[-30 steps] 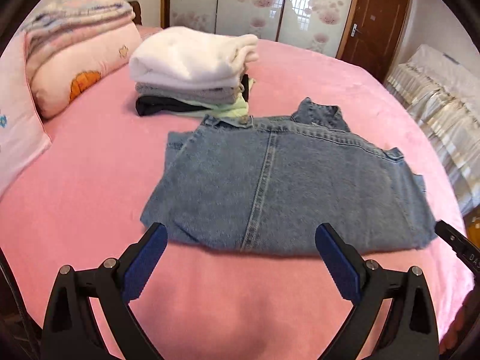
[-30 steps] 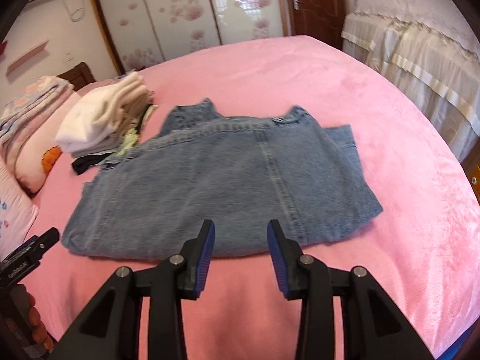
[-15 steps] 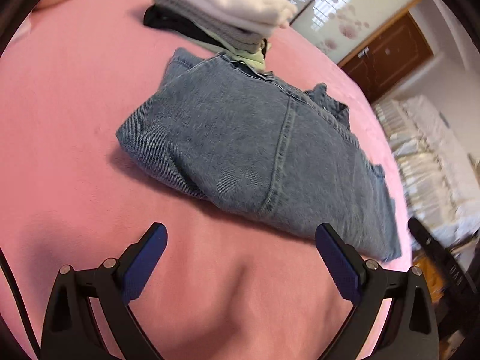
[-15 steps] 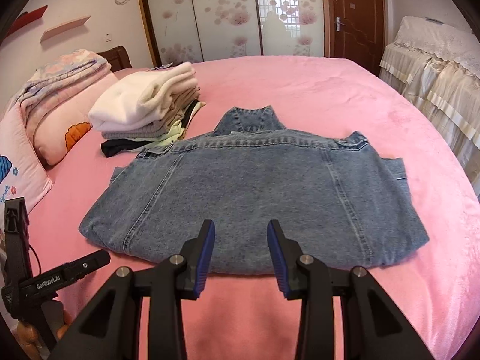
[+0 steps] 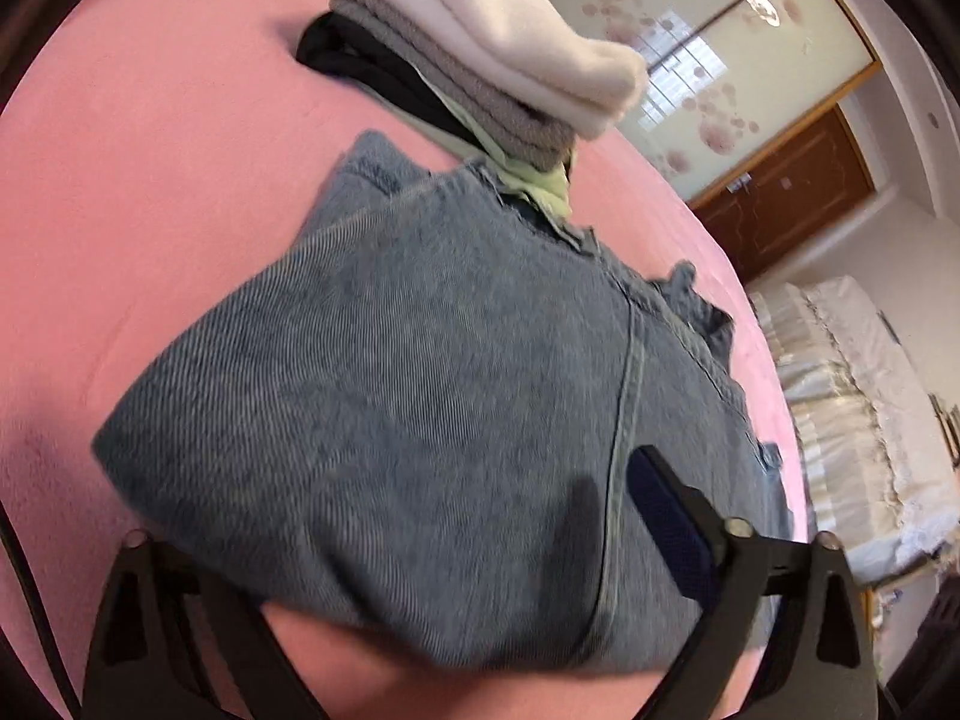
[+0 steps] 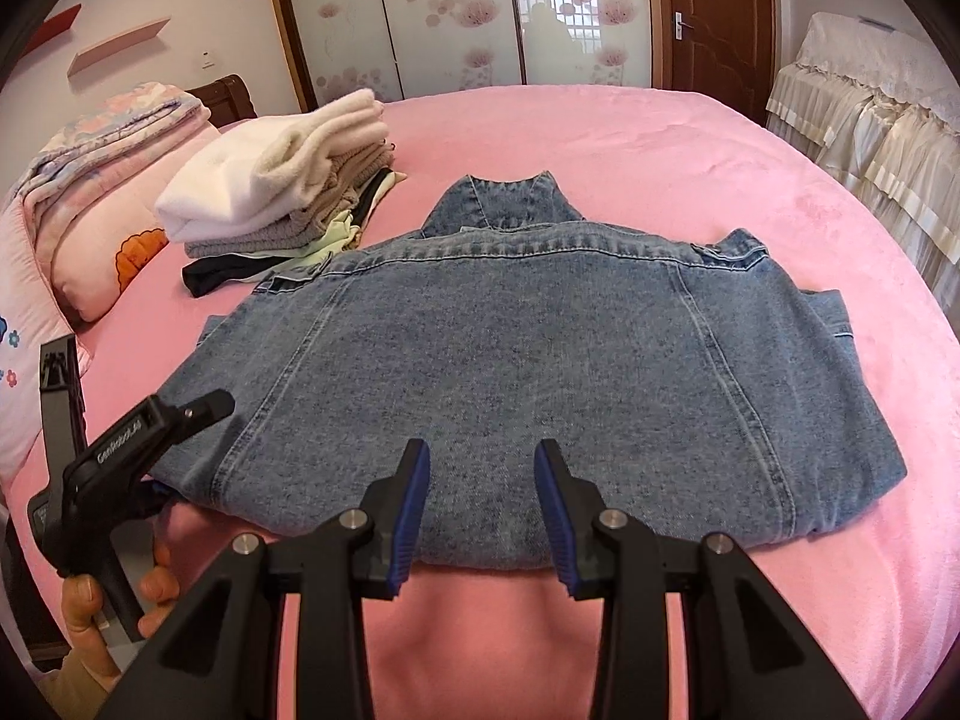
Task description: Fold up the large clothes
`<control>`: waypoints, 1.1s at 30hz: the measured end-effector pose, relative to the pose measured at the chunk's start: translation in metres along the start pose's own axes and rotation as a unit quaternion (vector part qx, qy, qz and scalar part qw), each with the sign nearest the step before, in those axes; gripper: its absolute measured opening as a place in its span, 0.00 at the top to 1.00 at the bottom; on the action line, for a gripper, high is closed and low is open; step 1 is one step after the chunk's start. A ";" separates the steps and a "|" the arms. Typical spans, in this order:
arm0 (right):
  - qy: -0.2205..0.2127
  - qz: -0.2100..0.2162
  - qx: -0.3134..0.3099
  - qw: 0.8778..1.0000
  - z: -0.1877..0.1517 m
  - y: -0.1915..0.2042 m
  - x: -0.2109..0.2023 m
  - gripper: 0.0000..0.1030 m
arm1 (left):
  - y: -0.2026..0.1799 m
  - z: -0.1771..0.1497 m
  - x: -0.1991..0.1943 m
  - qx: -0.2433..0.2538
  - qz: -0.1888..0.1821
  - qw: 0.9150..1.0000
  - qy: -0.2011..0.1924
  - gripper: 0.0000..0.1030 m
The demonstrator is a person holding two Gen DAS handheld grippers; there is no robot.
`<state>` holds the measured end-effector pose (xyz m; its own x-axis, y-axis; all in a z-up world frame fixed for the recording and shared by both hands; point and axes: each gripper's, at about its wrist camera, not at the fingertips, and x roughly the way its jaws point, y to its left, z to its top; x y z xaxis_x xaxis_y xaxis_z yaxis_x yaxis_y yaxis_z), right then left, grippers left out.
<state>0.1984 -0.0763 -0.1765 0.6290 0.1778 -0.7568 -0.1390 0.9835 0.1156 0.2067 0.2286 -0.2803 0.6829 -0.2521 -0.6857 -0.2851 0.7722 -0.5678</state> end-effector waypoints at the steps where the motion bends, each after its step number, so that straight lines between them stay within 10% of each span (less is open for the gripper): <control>1: 0.000 -0.002 -0.002 1.000 0.001 0.000 0.003 0.65 | -0.003 0.002 0.000 0.000 0.014 1.000 -0.010 0.27; 5: -0.010 -0.012 -0.013 1.000 0.008 0.001 0.012 0.65 | -0.006 0.013 -0.011 0.006 0.055 0.998 -0.027 0.73; 11: -0.017 -0.032 -0.054 0.998 0.018 0.003 0.043 0.66 | -0.046 0.013 -0.040 0.054 0.077 0.993 -0.075 0.77; 20: 0.026 0.026 -0.045 0.998 0.003 -0.014 0.082 0.74 | -0.168 -0.008 -0.090 0.191 0.002 0.970 -0.152 0.88; 27: 0.018 0.113 0.057 0.992 0.008 -0.067 0.038 0.75 | -0.266 -0.035 -0.065 0.260 -0.041 0.957 -0.121 0.88; 33: -0.041 0.001 0.083 0.996 -0.014 -0.153 -0.034 0.75 | -0.333 -0.089 -0.020 0.298 -0.081 0.949 -0.058 0.88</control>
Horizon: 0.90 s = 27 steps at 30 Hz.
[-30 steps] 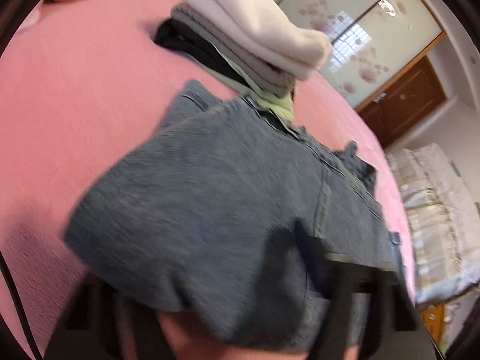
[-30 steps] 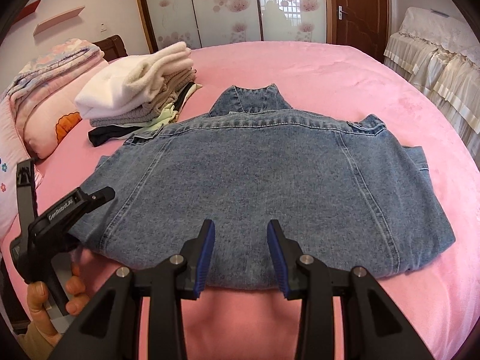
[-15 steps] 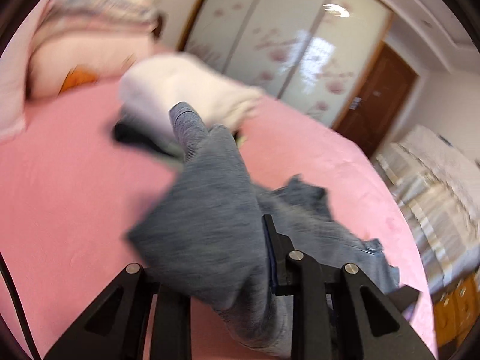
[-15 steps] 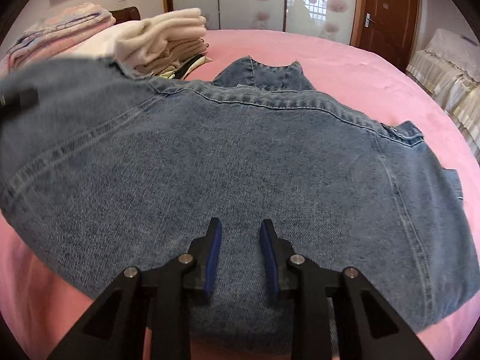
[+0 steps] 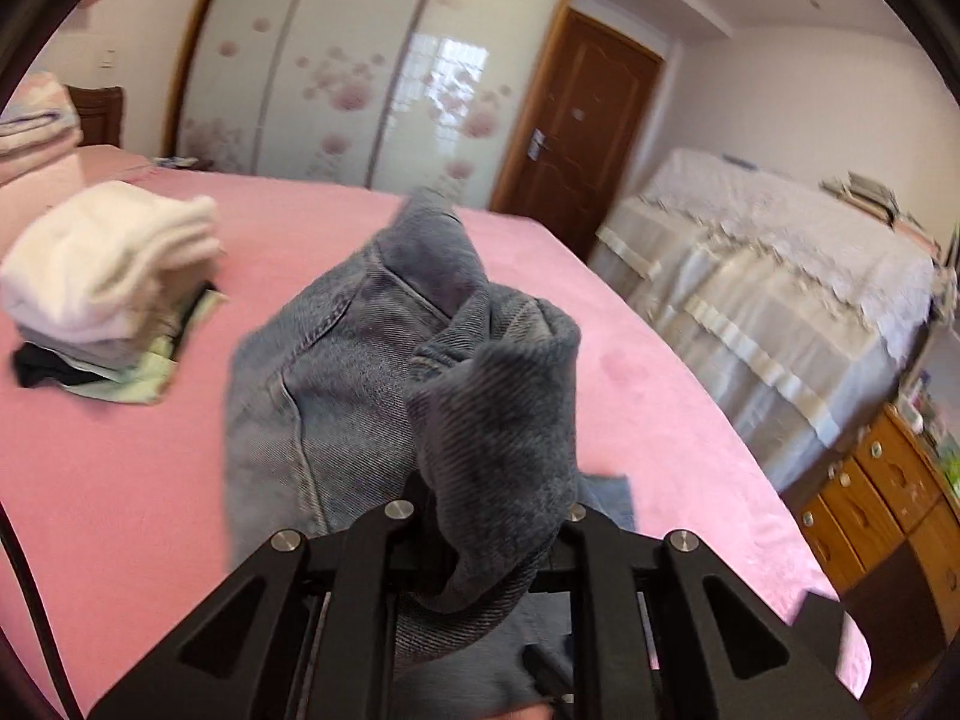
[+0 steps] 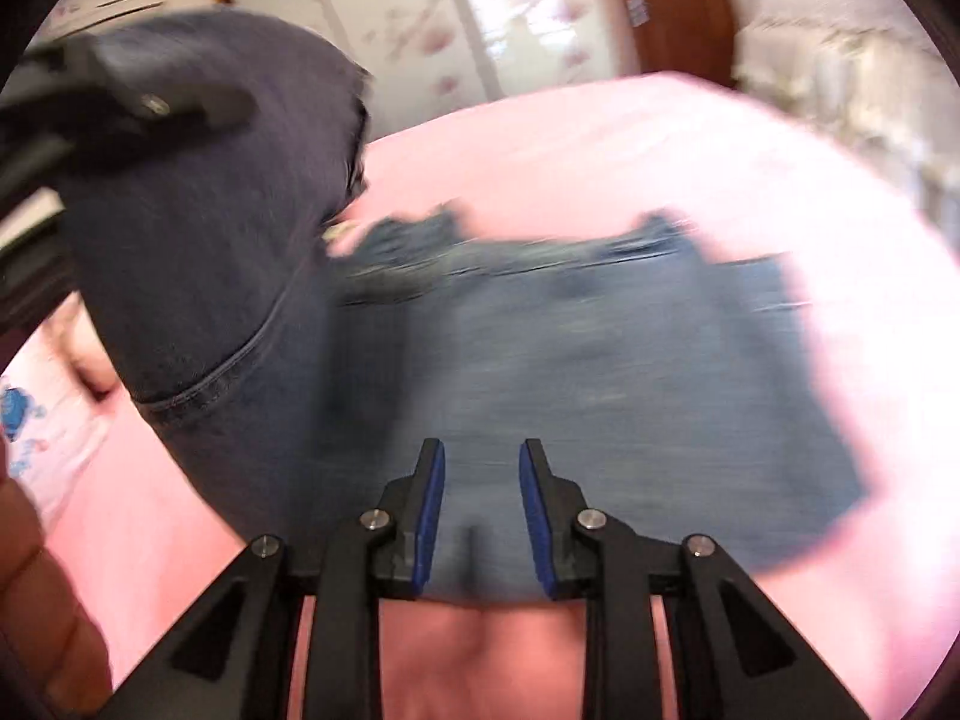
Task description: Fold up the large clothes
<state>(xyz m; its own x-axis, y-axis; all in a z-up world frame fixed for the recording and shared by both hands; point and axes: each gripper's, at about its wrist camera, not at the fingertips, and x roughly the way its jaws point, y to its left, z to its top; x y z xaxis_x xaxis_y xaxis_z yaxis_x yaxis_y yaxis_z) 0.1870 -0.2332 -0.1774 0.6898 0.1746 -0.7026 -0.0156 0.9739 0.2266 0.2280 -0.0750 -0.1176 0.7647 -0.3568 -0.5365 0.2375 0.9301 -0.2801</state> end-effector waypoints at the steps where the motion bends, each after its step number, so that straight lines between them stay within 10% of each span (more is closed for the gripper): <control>1: -0.001 -0.018 0.006 1.000 -0.002 -0.014 -0.007 0.75 | -0.014 -0.010 0.014 0.005 -0.010 1.000 0.018 0.88; 8: 0.030 -0.083 0.067 0.994 -0.030 -0.097 -0.035 0.75 | -0.061 -0.096 0.106 0.064 0.005 0.987 0.149 0.88; 17: 0.009 -0.085 0.081 0.993 -0.034 -0.114 -0.053 0.75 | -0.095 -0.082 0.065 0.097 -0.043 0.989 0.103 0.88; 24: 0.031 -0.097 0.095 0.990 -0.033 -0.123 -0.036 0.75 | -0.105 -0.124 0.092 0.157 -0.020 0.973 0.170 0.86; 27: 0.032 -0.099 0.098 0.990 -0.033 -0.123 -0.040 0.75 | -0.109 -0.116 0.087 0.169 -0.040 0.968 0.184 0.64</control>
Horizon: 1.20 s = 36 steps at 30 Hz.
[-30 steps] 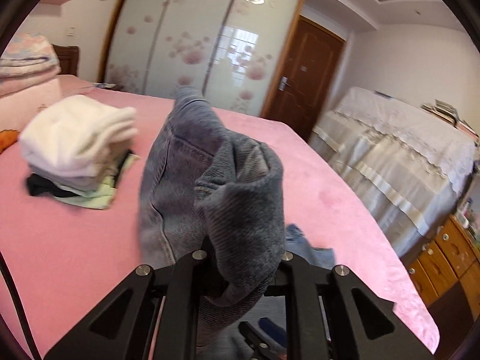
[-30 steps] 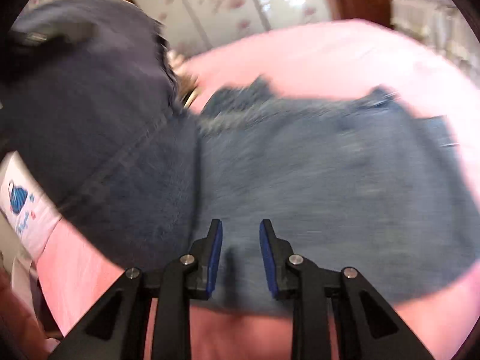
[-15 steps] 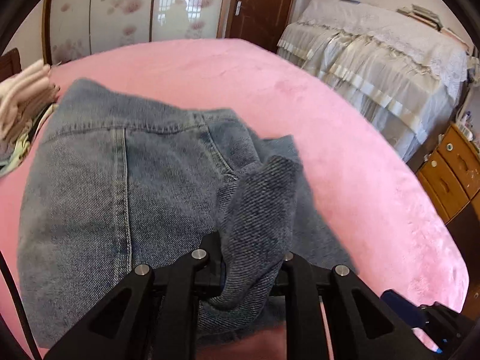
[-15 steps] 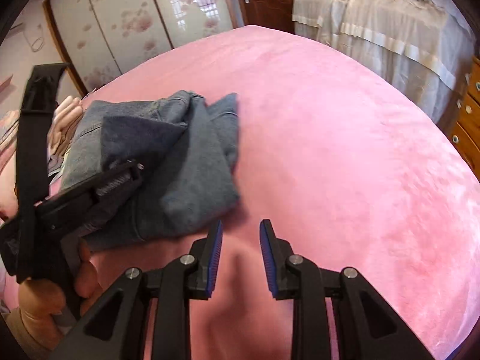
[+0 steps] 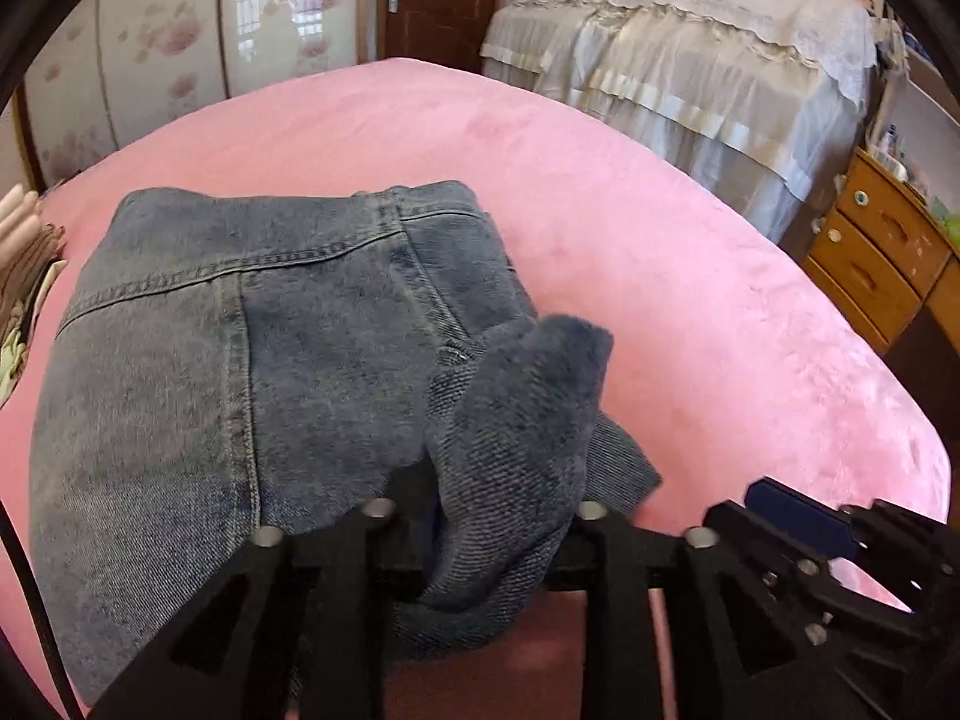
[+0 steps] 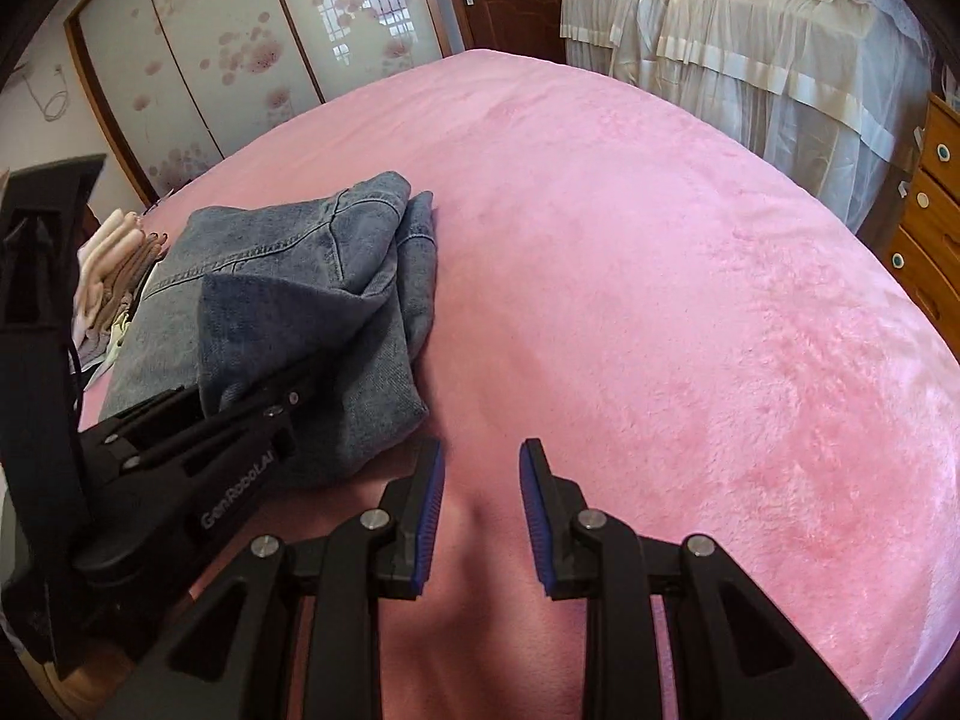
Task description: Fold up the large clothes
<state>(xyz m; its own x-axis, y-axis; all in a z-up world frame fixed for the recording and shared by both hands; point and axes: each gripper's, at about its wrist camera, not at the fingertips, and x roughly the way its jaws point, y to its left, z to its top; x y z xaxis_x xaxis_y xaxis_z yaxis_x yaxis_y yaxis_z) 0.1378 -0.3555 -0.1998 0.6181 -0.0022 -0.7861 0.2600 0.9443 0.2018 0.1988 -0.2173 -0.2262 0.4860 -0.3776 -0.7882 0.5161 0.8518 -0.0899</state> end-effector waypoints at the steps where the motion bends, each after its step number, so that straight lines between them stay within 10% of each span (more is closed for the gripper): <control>1: 0.000 0.002 0.000 1.000 0.002 0.000 -0.002 0.75 | 0.001 0.004 -0.007 -0.004 -0.015 1.000 0.006 0.35; 2: -0.001 0.003 0.000 1.000 0.004 0.000 -0.005 0.75 | 0.002 0.008 -0.013 -0.008 -0.021 1.000 0.004 0.16; 8: -0.009 0.037 0.016 0.999 0.024 -0.003 -0.023 0.72 | 0.036 0.011 -0.089 -0.045 -0.062 0.996 -0.038 0.13; 16: 0.009 0.080 0.007 0.997 0.045 0.024 -0.018 0.50 | 0.145 -0.018 -0.099 -0.171 0.075 0.982 -0.007 0.08; 21: 0.040 0.081 -0.016 0.996 0.048 0.042 0.012 0.55 | 0.182 -0.037 -0.089 -0.215 0.073 0.974 0.015 0.08; 23: 0.047 0.075 -0.024 0.996 0.047 0.044 0.024 0.85 | 0.181 -0.035 -0.080 -0.213 0.070 0.974 0.021 0.08; 36: 0.055 0.069 0.056 0.995 0.017 0.009 0.041 0.75 | 0.171 -0.051 -0.050 -0.195 0.062 0.978 0.051 0.10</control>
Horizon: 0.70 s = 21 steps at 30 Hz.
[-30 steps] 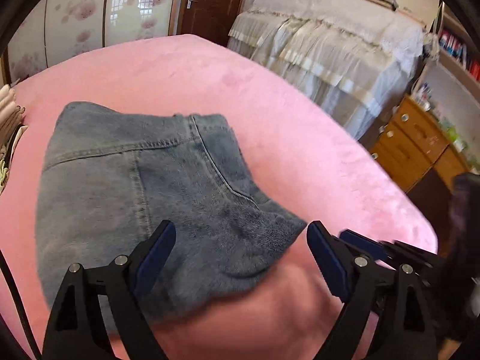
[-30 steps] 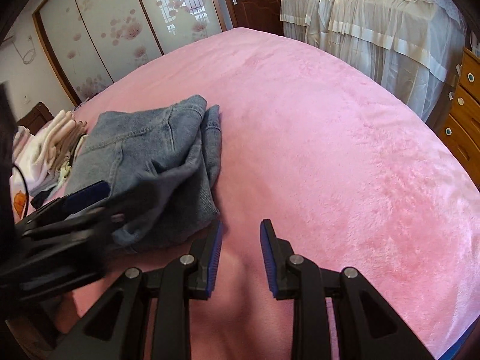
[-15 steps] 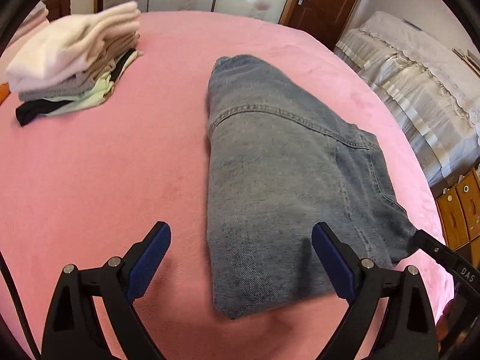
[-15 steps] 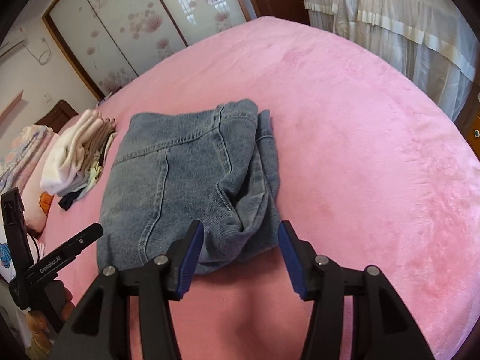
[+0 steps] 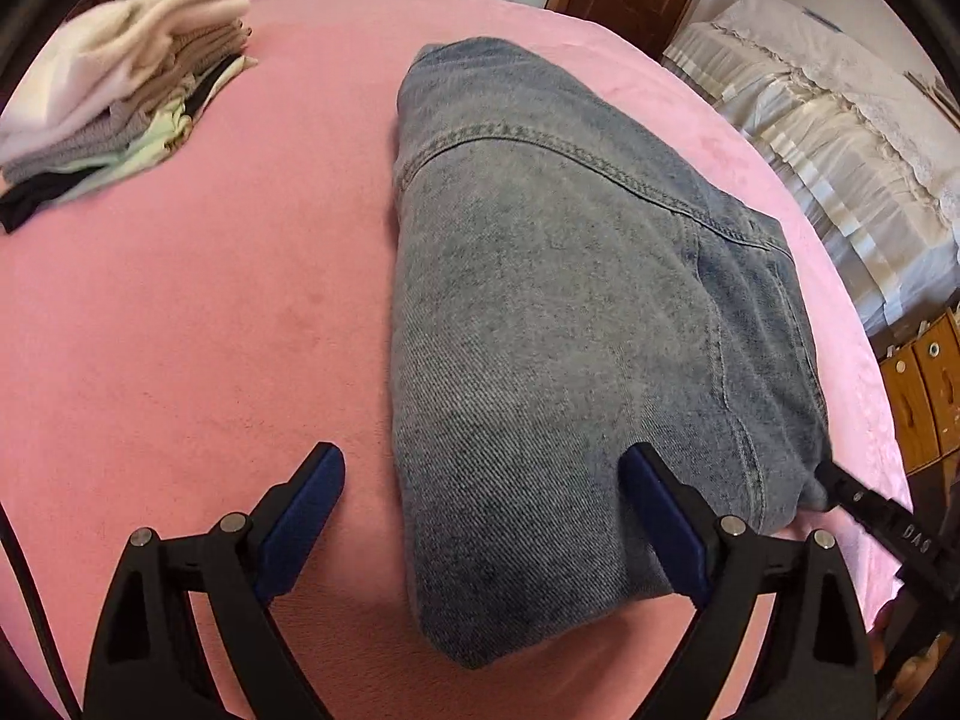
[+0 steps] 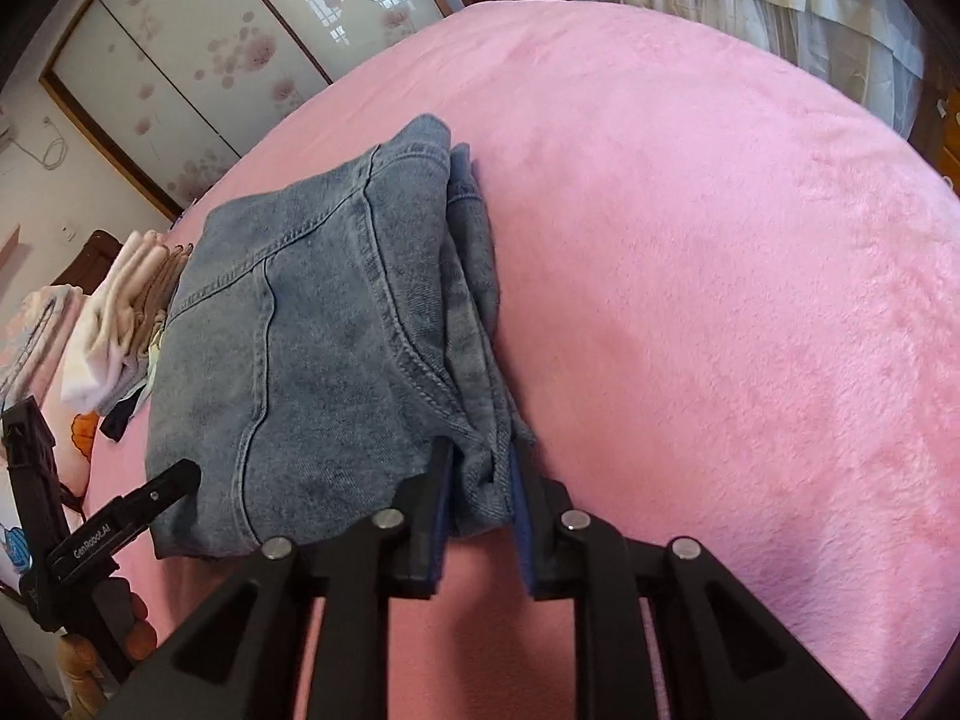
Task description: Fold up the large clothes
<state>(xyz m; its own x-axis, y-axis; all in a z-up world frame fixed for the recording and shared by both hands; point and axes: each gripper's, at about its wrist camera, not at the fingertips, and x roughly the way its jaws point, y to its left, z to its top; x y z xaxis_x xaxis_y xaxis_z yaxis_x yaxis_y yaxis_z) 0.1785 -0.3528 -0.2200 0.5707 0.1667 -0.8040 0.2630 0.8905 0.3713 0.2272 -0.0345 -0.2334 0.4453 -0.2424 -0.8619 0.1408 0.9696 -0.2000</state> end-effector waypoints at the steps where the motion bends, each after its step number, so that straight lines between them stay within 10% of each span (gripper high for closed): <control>1: -0.004 -0.008 -0.005 1.000 0.002 0.003 -0.005 0.74 | -0.004 0.001 -0.007 0.015 0.013 1.000 -0.007 0.10; 11: -0.093 0.010 -0.115 0.989 0.075 0.082 -0.033 0.74 | -0.053 0.071 -0.048 0.119 0.015 0.989 -0.086 0.10; 21: -0.028 0.032 -0.144 0.989 0.139 0.131 0.071 0.74 | -0.054 0.153 0.032 0.082 0.006 0.996 -0.044 0.10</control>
<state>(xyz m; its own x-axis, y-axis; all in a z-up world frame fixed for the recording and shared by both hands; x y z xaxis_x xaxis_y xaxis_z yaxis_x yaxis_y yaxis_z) 0.3613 -0.2830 -0.1637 0.6235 0.2107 -0.7529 -0.0026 0.9636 0.2674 0.3687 -0.0999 -0.1786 0.5218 -0.2399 -0.8186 0.2742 0.9559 -0.1054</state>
